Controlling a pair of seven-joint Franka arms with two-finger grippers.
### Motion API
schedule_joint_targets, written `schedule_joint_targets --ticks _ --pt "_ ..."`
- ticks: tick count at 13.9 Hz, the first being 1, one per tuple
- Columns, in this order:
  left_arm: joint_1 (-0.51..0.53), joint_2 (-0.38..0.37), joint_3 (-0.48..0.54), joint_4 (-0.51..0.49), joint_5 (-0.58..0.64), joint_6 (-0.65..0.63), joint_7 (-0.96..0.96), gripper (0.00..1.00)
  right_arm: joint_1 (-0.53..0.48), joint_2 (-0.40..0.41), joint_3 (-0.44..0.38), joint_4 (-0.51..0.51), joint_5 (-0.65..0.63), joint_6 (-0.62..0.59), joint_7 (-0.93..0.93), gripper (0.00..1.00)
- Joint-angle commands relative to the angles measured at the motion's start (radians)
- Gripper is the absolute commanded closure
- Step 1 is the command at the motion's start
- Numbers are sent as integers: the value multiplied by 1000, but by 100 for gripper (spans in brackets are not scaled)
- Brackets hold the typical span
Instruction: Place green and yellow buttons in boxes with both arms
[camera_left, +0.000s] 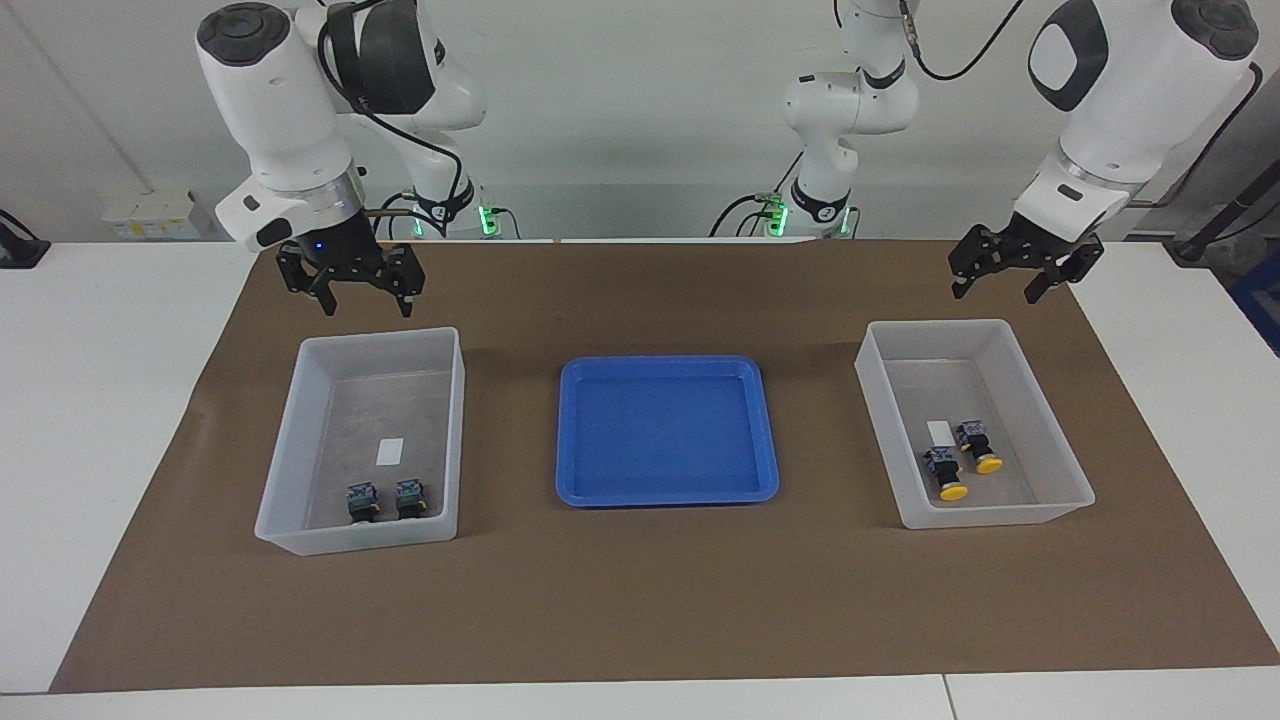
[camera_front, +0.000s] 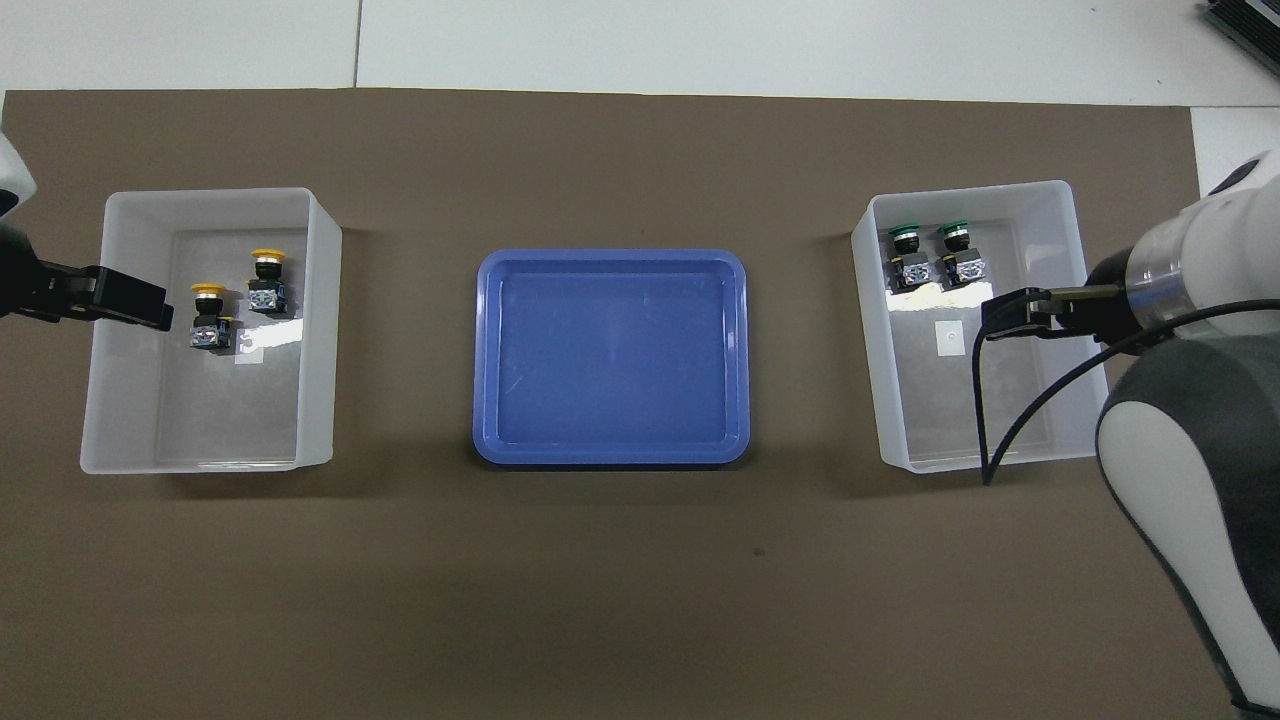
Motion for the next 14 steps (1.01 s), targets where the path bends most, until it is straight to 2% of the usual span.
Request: schedule_joint_targets --ticks 1,12,14 --pt "2 -34 -2 -38 15 10 4 0 -11 -23 4 -22 10 -6 -25 0" --pt "2 -34 -2 -38 15 10 4 0 -11 -23 4 -20 10 -6 -25 0" --pt "2 -34 -2 -38 15 10 4 0 -43 -20 1 -19 11 8 -21 0"
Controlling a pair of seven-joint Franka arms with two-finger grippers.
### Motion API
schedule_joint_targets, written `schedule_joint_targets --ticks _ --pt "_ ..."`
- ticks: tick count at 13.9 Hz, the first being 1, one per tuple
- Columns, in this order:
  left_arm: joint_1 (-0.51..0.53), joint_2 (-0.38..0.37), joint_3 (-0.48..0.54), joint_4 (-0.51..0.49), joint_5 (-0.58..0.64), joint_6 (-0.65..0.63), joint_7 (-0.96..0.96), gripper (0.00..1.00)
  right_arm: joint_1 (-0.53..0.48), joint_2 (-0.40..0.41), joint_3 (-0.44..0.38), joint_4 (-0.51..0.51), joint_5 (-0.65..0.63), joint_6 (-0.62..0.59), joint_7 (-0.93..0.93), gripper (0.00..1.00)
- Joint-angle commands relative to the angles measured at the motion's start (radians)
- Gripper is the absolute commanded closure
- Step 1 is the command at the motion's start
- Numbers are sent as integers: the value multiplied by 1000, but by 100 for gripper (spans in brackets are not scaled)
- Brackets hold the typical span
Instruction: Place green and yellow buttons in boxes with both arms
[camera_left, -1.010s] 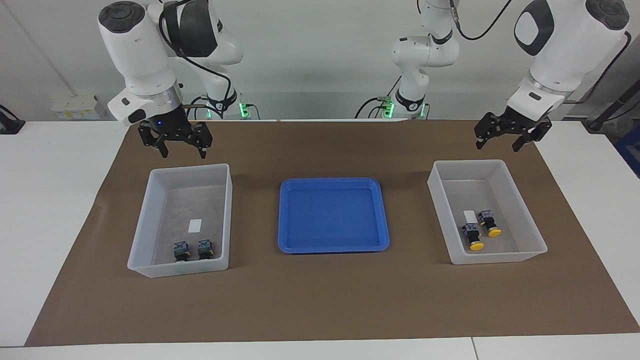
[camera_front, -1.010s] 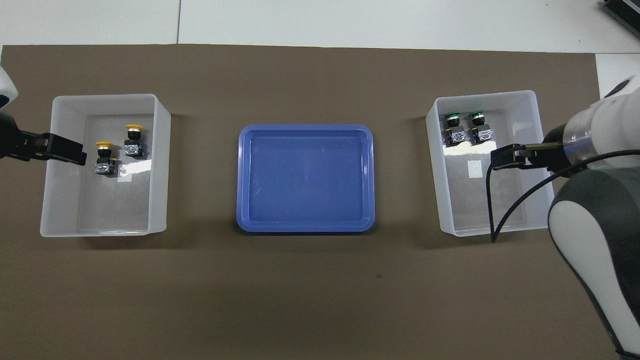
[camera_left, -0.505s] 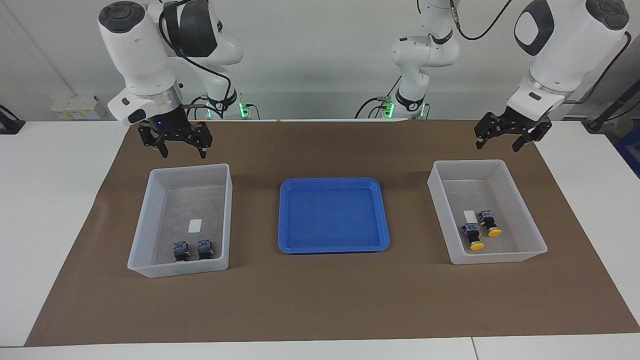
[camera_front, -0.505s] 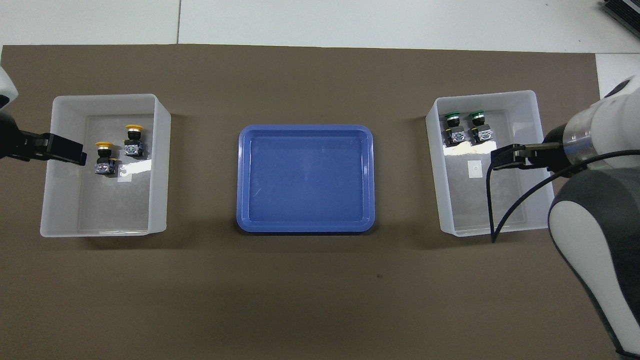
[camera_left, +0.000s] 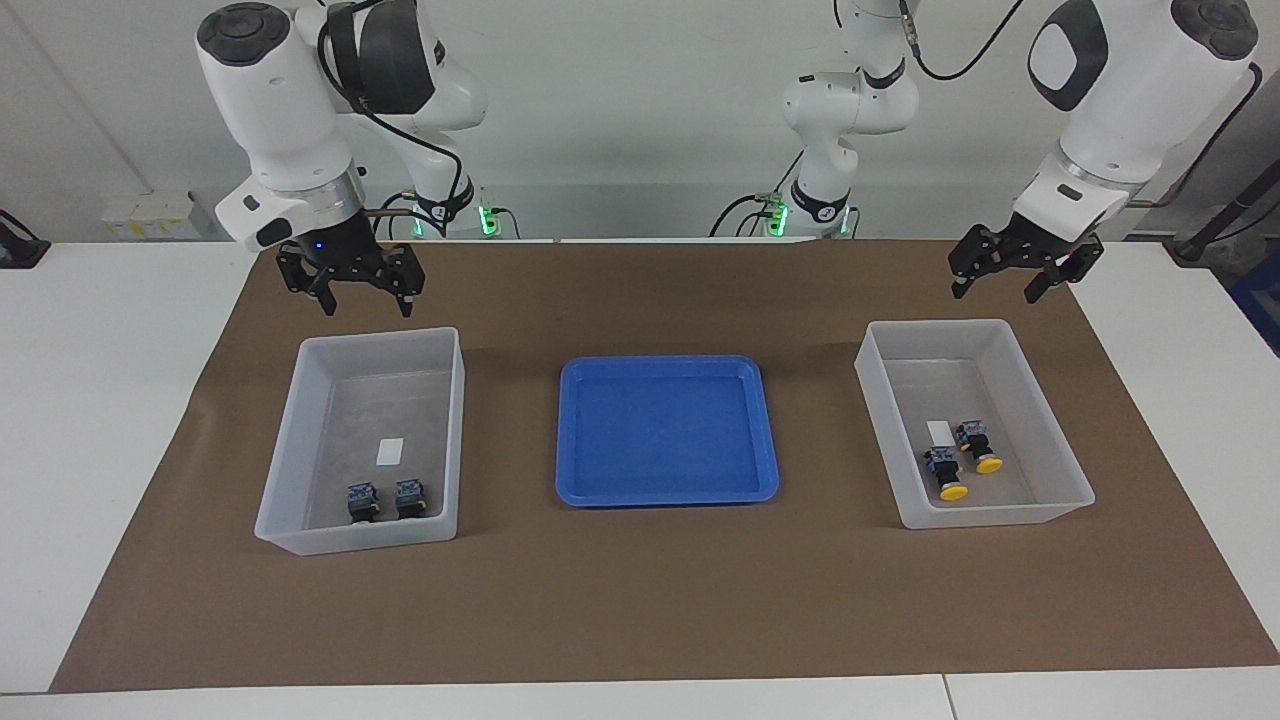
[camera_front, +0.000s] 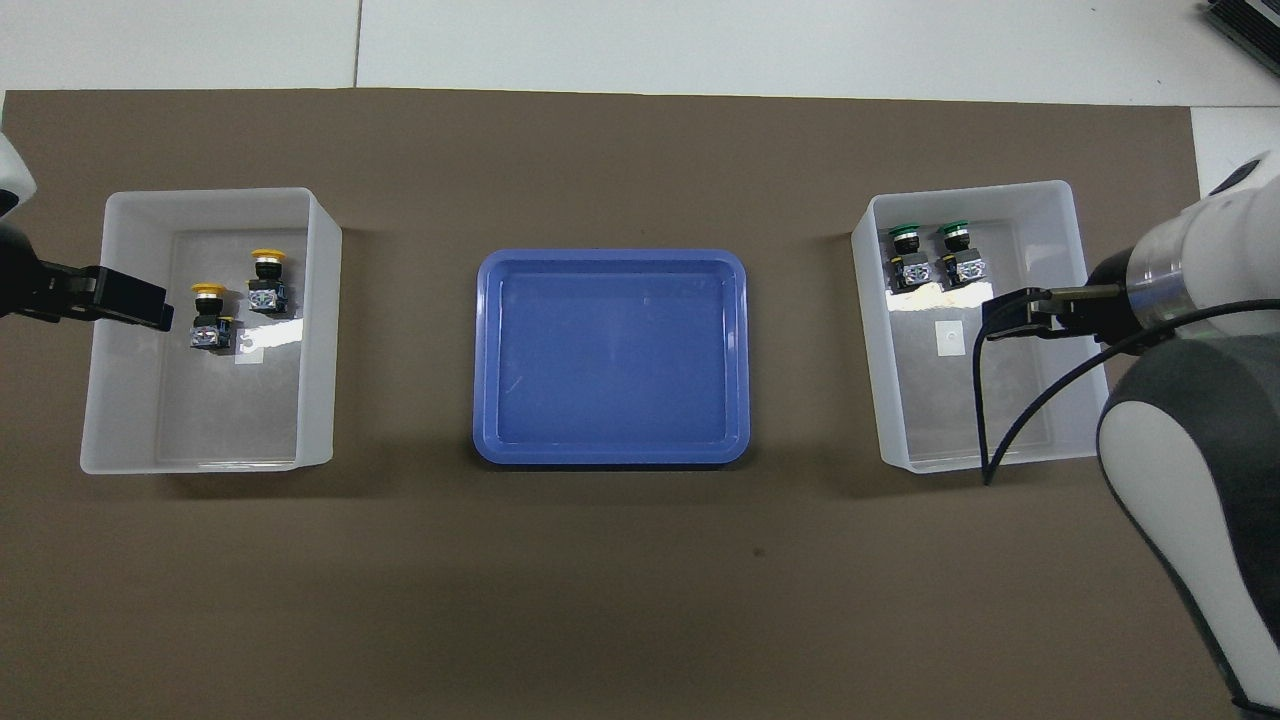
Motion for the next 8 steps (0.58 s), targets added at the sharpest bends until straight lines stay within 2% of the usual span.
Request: schedule_joint_targets --ticks 1,3,8 --pt "2 -34 -2 -38 15 10 4 0 -43 -15 2 -11 11 26 -21 0" --pt "2 -34 -2 -38 15 10 4 0 -34 -14 16 5 10 59 -15 0" --pt "2 -34 -2 -38 15 10 4 0 -27 -4 20 126 5 -119 -22 0"
